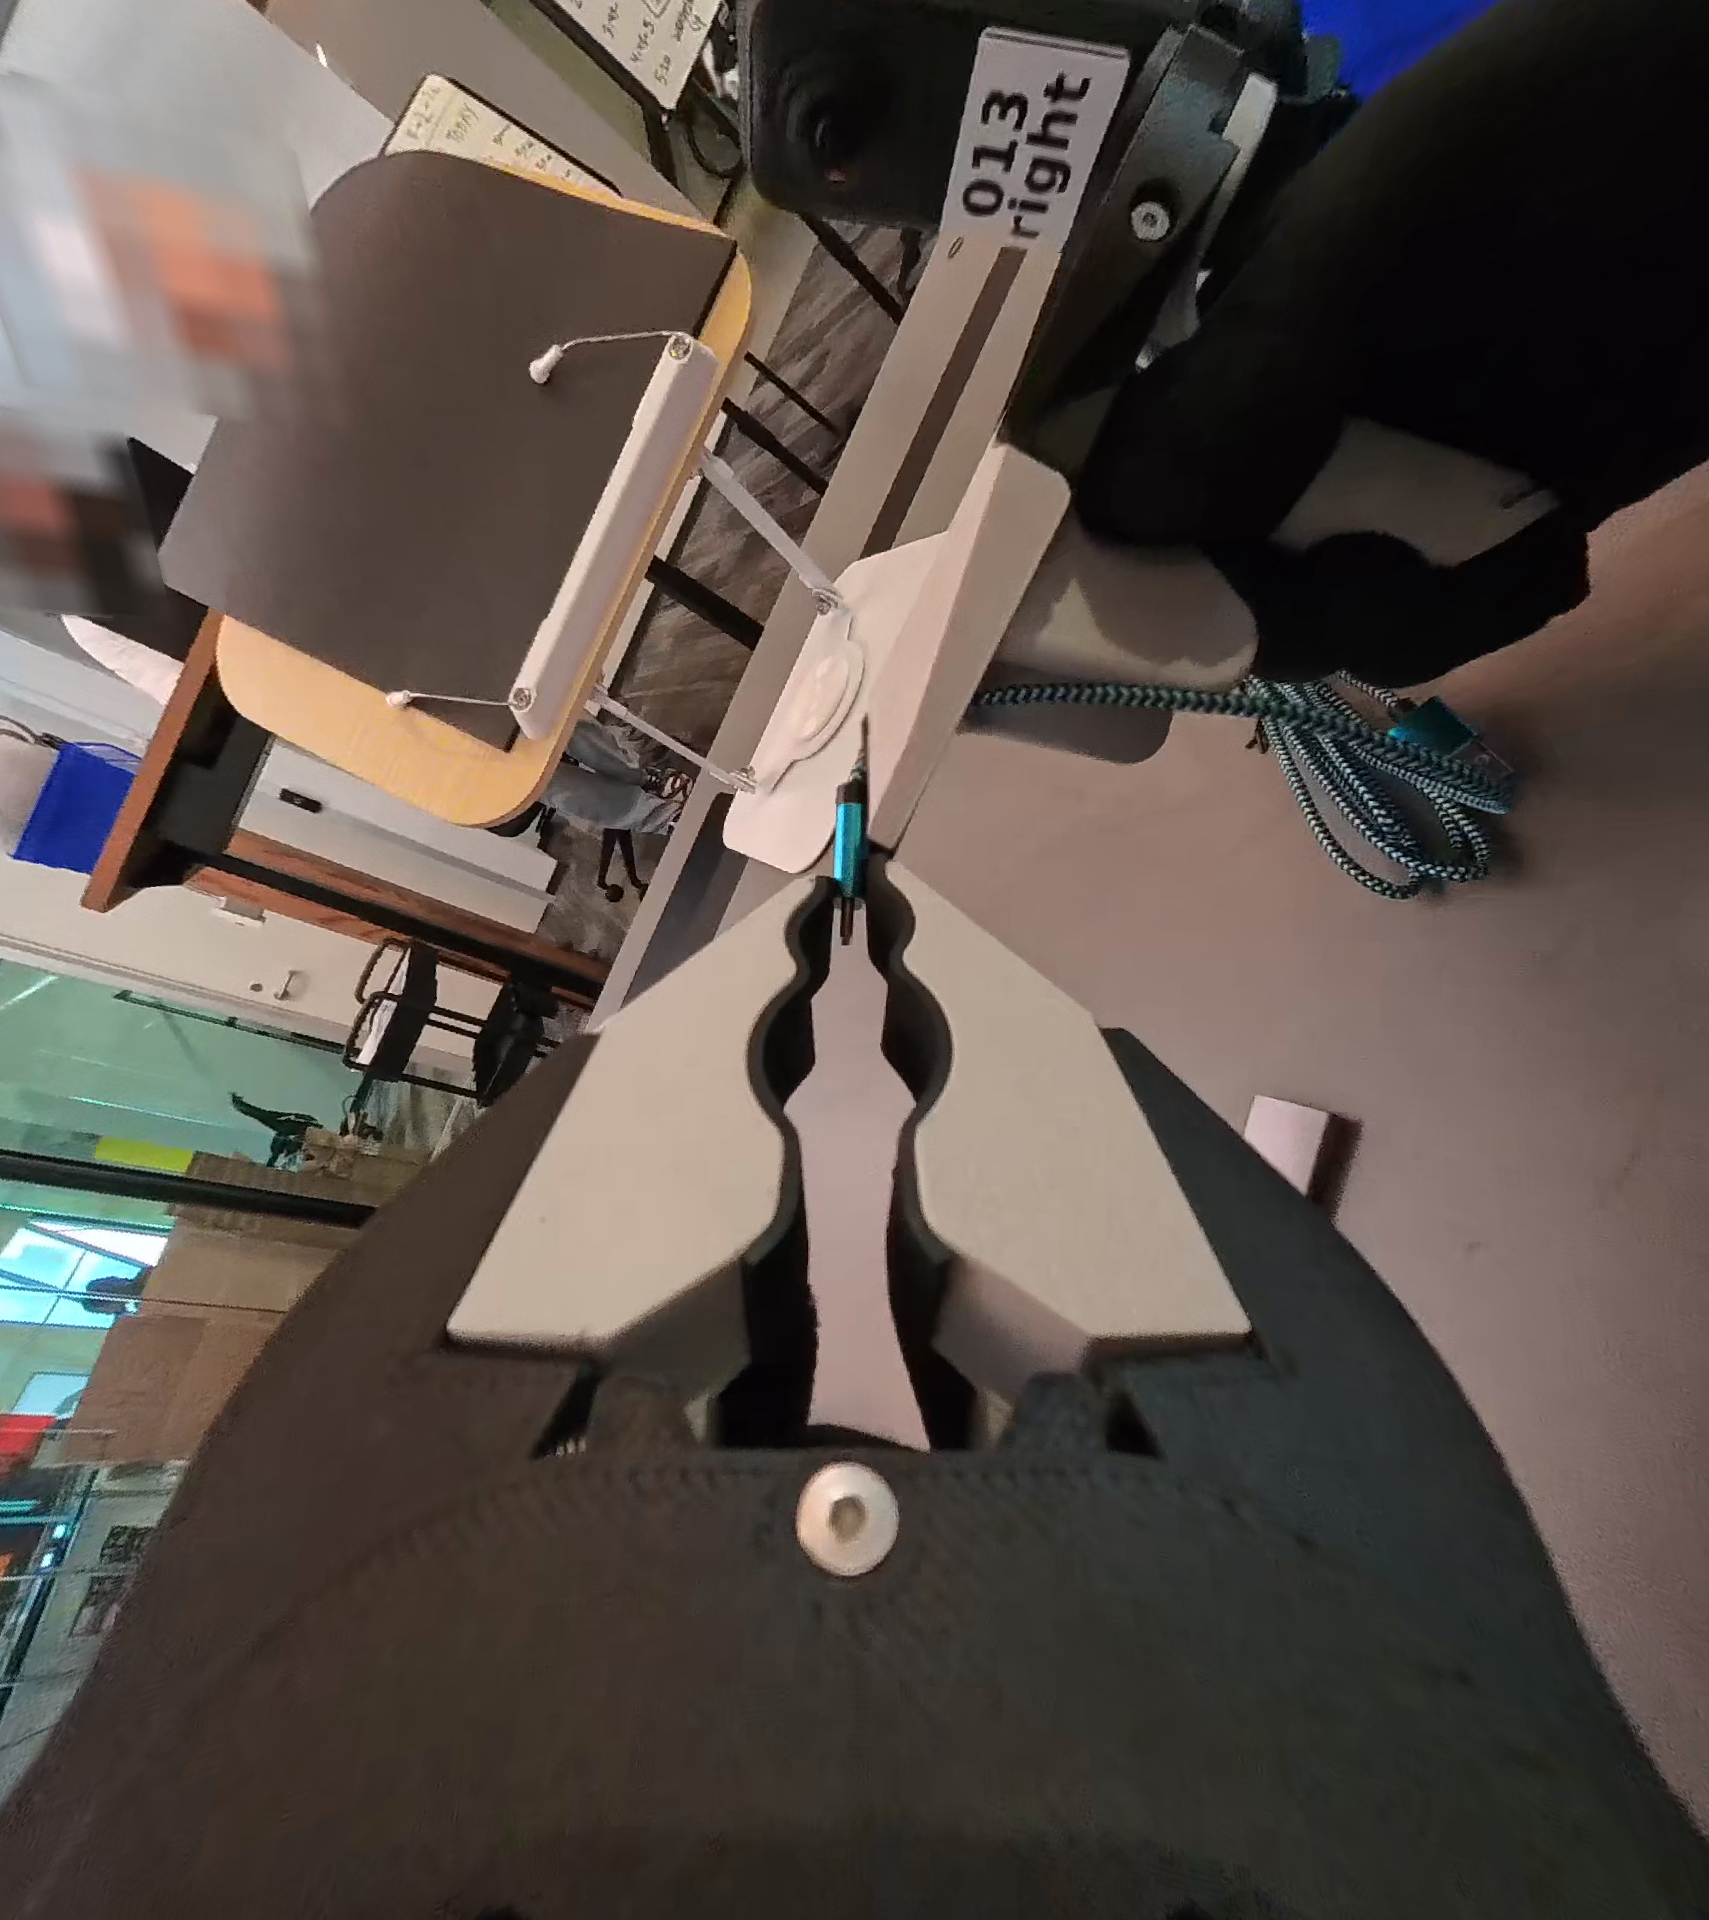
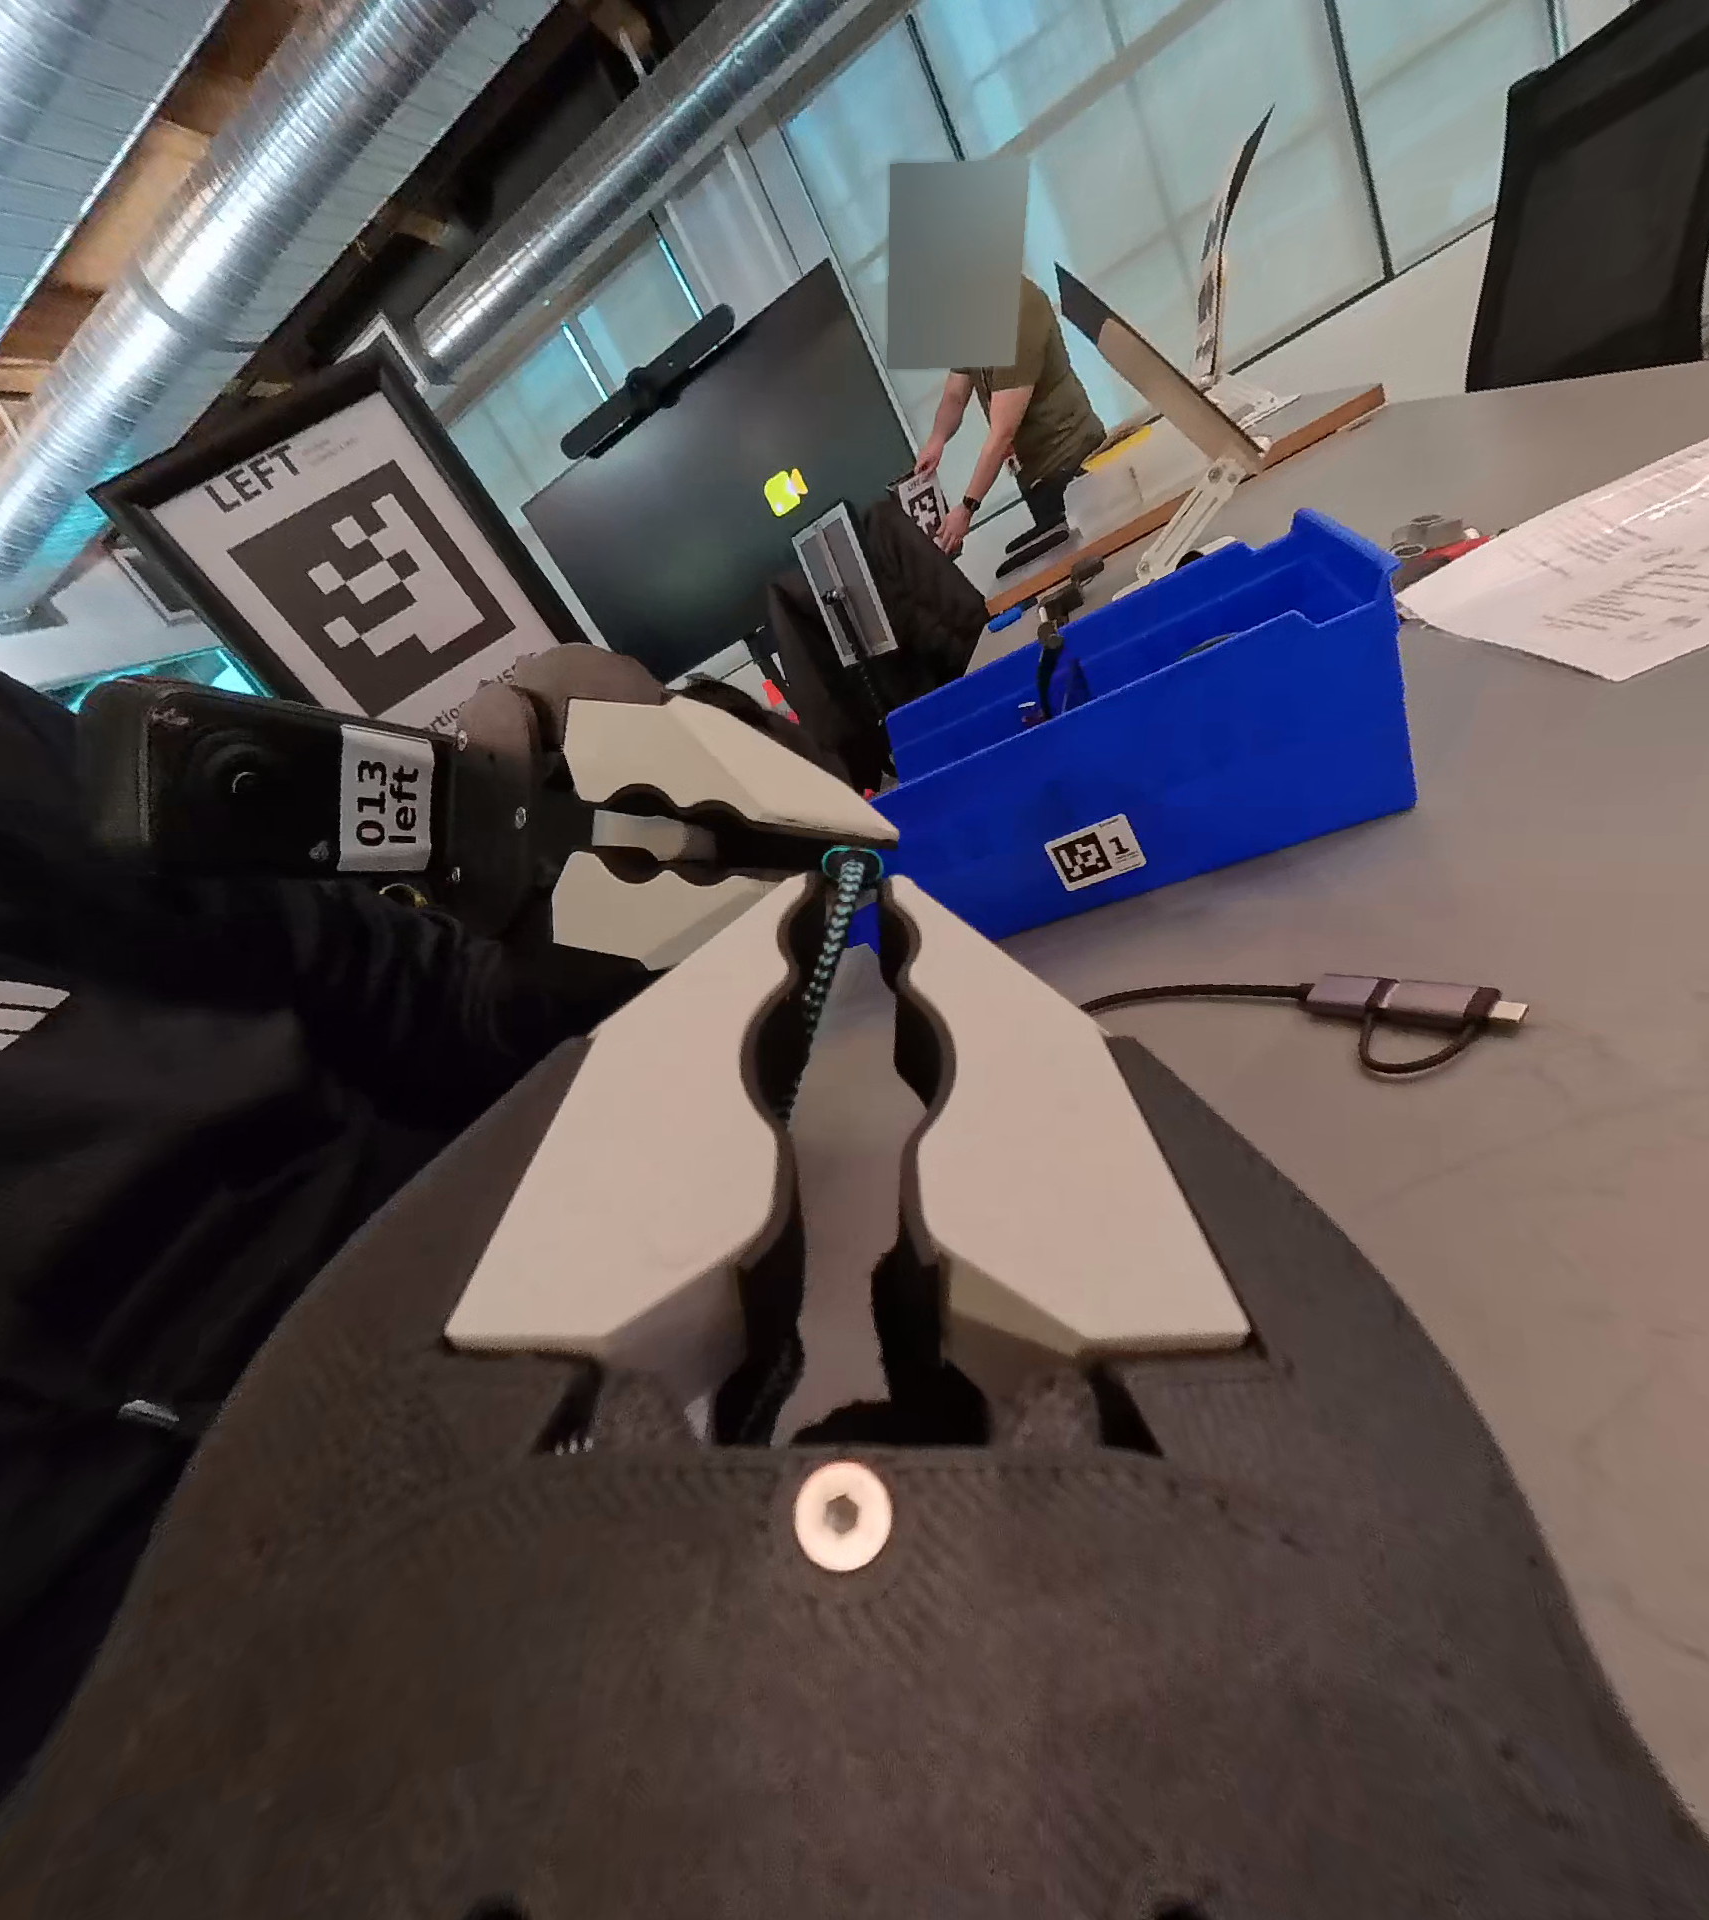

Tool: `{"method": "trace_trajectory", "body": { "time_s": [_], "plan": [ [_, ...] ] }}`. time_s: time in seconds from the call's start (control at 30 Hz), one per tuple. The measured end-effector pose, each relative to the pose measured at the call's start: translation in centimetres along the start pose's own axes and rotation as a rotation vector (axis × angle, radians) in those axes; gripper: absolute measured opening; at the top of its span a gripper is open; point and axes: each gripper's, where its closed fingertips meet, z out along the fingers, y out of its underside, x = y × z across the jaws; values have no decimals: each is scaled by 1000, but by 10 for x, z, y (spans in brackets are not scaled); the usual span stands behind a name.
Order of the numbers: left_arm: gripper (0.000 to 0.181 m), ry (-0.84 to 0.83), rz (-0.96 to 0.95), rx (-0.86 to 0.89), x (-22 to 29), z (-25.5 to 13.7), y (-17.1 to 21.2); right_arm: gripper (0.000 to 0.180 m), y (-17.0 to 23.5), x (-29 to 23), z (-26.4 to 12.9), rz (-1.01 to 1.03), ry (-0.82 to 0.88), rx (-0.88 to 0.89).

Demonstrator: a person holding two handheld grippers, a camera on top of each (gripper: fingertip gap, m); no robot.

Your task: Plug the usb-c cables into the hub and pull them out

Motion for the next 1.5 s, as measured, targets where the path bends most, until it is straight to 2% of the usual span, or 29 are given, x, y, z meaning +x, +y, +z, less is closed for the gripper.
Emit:
{"method": "trace_trajectory", "body": {
  "time_s": [0.07,0.23,0.37,1.07,1.17,1.33,1.5],
  "plan": [
    [4,-6,11,-8,1,0,1,13,-2,3,-2,23,6,11],
    [4,-9,63,-18,9,2,0,15,1,3,-1,68,-17,9],
    [4,-22,63,-30,9,3,-1,9,3,1,1,63,-23,2],
    [6,-24,31,-20,10,7,0,9,4,4,-2,47,7,-19],
    [19,18,-6,-12,12,5,1,8,4,7,-4,45,25,-16],
    [29,125,-83,-17,11,-6,16,8,1,12,-9,38,59,-10],
    [34,451,-149,-153,54,-10,57,8,2,17,-12,31,89,-16]
  ]
}}
